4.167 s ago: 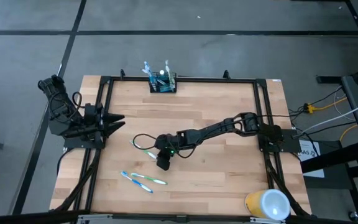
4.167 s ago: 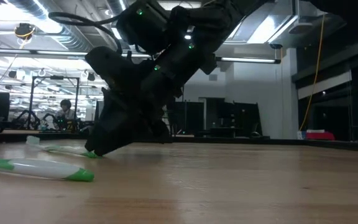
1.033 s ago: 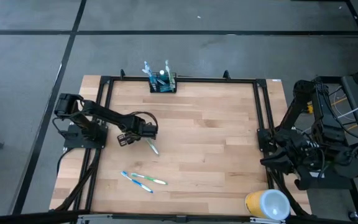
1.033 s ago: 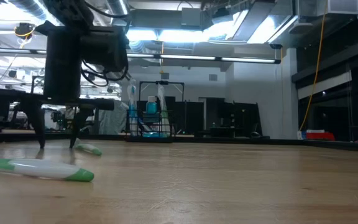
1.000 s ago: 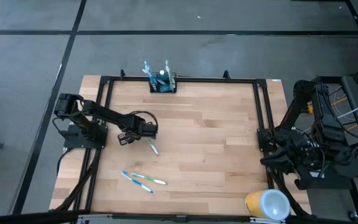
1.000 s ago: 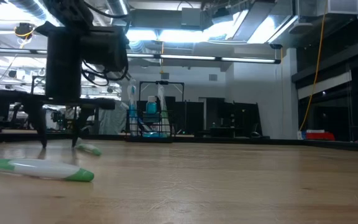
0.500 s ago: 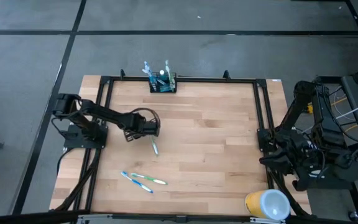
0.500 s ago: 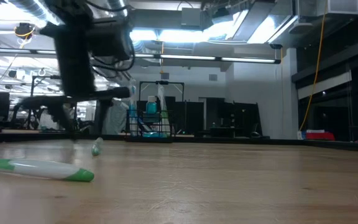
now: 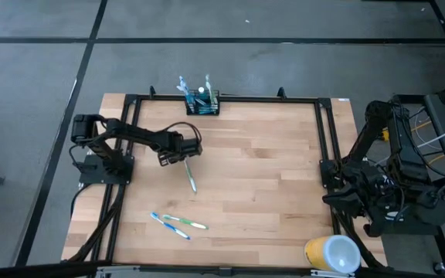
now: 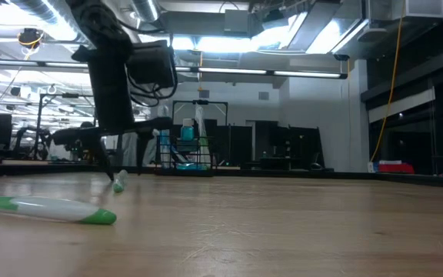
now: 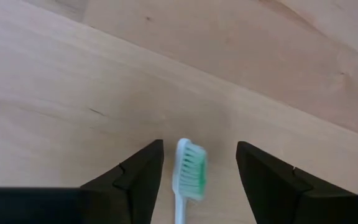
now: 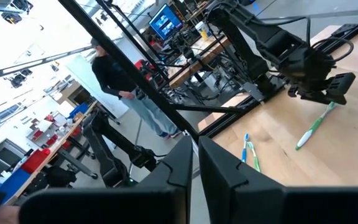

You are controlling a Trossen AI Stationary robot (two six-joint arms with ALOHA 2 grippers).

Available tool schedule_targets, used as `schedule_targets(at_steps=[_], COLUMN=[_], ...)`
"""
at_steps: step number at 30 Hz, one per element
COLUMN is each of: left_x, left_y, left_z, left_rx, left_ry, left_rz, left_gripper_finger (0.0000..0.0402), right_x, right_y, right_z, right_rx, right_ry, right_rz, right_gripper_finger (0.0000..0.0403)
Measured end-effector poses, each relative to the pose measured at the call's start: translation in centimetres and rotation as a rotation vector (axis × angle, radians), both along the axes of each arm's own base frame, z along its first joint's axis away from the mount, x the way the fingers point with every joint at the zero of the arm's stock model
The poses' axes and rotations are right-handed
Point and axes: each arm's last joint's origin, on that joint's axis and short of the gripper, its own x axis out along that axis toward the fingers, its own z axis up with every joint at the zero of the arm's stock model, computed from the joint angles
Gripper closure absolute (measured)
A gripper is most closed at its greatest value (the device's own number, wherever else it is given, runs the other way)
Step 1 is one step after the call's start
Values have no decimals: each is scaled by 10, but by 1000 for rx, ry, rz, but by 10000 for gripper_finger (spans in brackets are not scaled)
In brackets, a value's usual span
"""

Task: Pick & Place toothbrushing station
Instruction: Put the green toothbrush into the black wire organizer

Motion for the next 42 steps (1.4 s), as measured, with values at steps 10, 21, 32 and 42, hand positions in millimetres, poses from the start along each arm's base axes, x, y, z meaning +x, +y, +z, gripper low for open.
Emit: schedule_targets(at_steps=[10,21,32,42], left_x=[-1,-2,5,30], left_y=[-7,-9,-12,1], left_z=[-3,-4,-1,30], left_rx=[-12,-17,9,374], left_ry=[28,37,-41,-340], left_rz=[-17,-20,-29,-25], left_gripper_finger=[264,356,385,387], right_x=[0,0,0,0], right_y=[0,0,0,0], right_z=[1,1,1,2], right_rx=[11,11,14,24], right_ry=[-8,-8,-8,-11], right_rz=[-18,-18,-18,-23], right_gripper_finger=[371,371,371,371])
